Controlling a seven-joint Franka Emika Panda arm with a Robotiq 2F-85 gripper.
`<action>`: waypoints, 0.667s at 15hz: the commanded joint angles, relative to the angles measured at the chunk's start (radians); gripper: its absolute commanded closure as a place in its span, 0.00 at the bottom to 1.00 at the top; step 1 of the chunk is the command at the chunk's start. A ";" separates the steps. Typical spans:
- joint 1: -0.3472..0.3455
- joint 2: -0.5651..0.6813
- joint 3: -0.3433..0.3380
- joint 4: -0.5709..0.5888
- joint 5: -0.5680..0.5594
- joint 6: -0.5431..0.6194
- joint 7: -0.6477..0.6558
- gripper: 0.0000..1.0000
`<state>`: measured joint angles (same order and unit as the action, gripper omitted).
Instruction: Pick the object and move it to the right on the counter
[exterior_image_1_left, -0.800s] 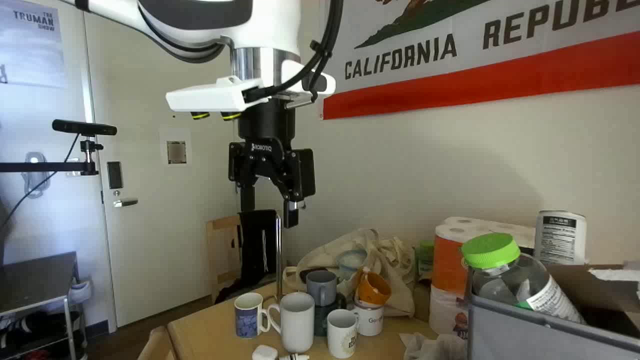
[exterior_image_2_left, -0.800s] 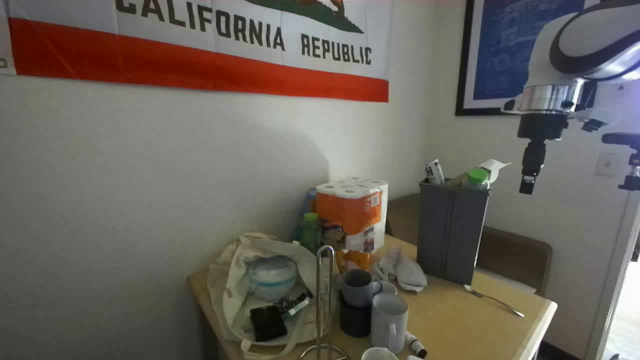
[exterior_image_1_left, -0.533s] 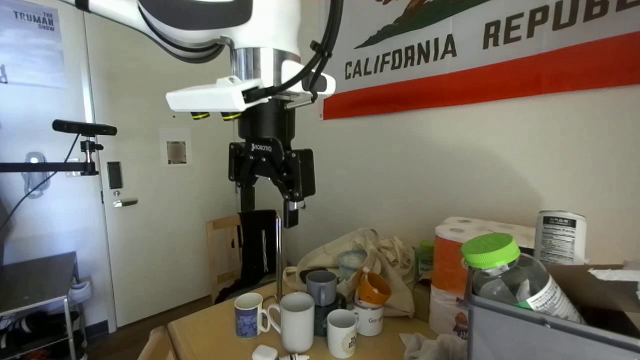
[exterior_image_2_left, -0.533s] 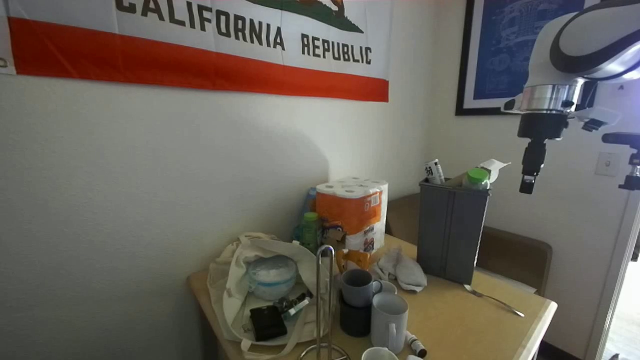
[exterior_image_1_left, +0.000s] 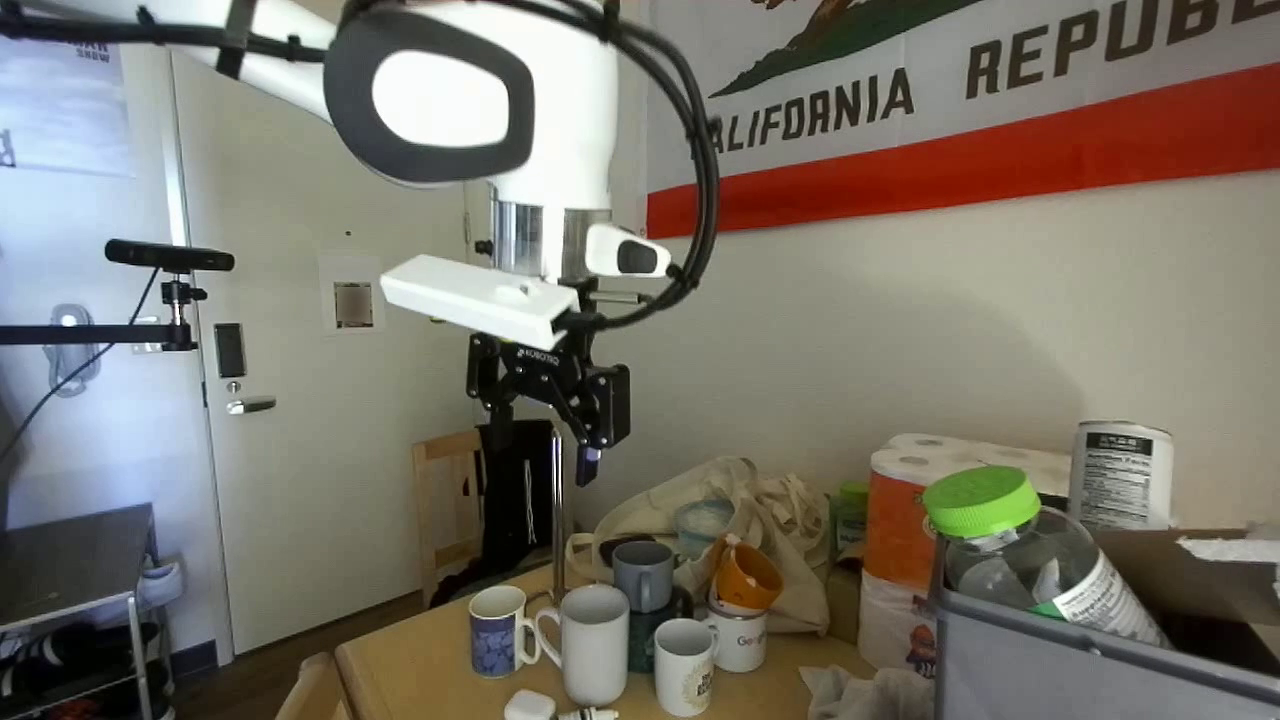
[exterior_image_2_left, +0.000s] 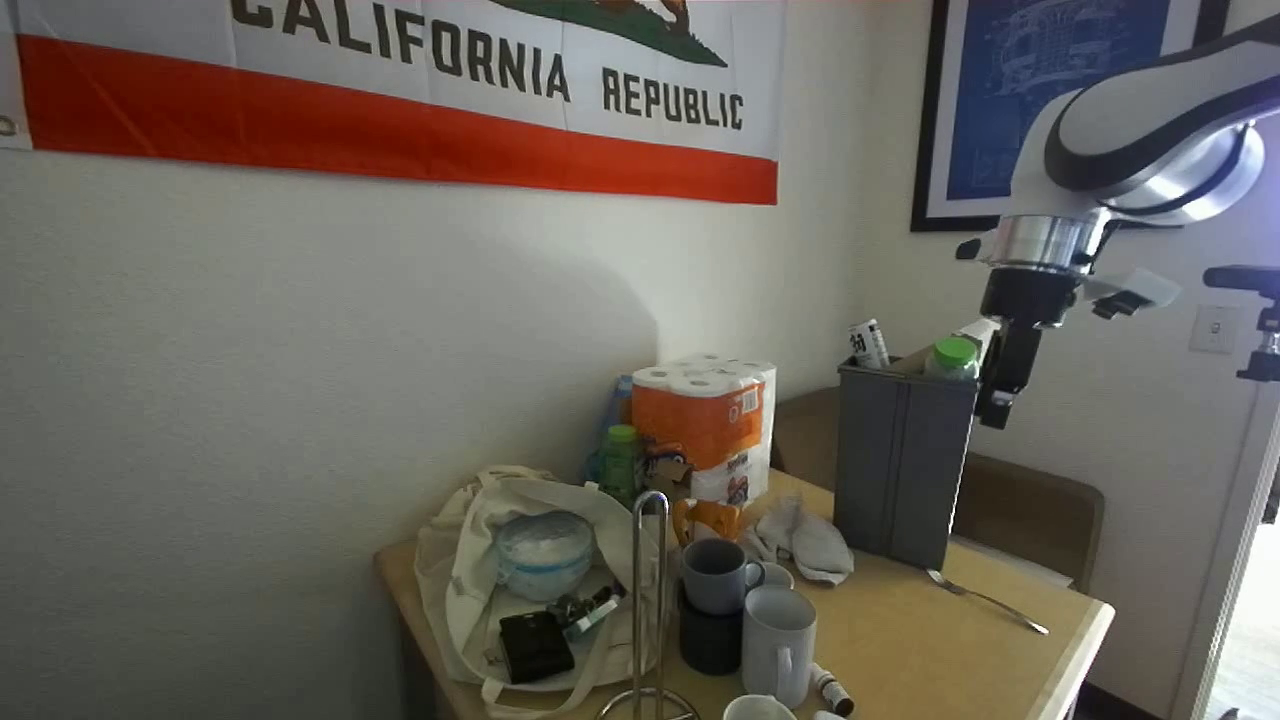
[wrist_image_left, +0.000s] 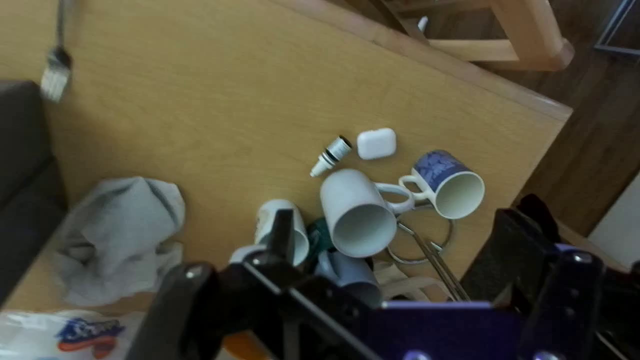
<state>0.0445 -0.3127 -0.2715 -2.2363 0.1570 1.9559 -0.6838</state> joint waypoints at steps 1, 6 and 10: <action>0.037 0.108 0.018 -0.025 0.192 0.168 -0.192 0.00; 0.051 0.268 0.099 -0.016 0.526 0.343 -0.528 0.00; 0.039 0.367 0.206 0.021 0.790 0.373 -0.776 0.00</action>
<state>0.0988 -0.0063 -0.1327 -2.2587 0.8120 2.3134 -1.3220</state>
